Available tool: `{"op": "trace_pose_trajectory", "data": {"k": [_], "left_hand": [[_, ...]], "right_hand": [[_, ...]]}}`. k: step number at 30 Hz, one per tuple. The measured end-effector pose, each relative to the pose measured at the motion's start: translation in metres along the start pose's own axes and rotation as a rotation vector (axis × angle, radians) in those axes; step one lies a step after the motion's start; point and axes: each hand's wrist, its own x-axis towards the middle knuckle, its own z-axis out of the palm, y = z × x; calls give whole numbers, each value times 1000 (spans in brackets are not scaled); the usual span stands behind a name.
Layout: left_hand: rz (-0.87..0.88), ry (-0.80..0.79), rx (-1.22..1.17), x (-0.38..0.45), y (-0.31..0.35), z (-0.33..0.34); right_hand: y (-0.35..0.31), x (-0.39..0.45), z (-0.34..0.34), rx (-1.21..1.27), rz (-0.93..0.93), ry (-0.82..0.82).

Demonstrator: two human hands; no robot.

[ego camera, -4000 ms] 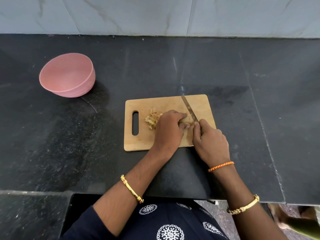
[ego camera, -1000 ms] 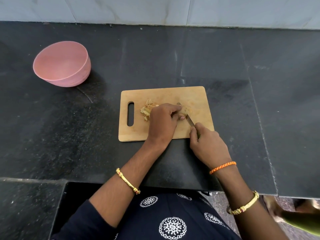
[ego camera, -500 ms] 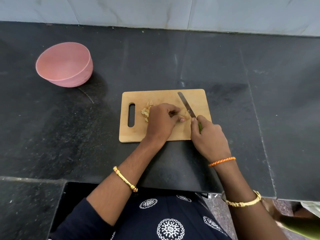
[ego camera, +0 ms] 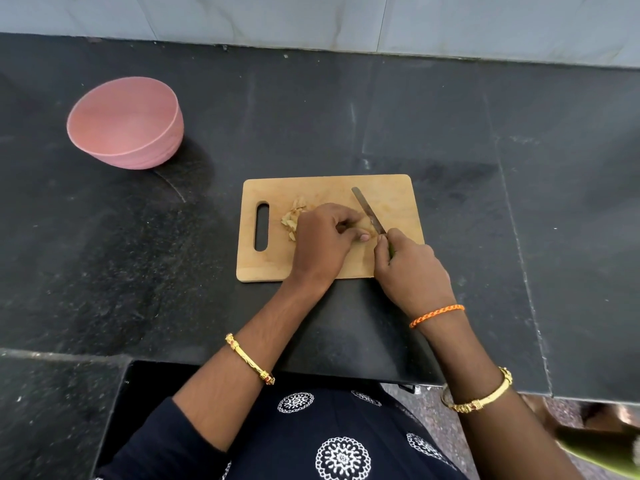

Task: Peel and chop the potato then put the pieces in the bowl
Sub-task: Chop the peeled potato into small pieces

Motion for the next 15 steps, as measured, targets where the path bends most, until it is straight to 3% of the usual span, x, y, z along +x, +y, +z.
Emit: {"op": "trace_pose_trajectory", "data": {"k": [15], "left_hand": [[38,13,-6,-8,-1,4]], "right_hand": [[13,-48,-6,-72,116,-105]]}}
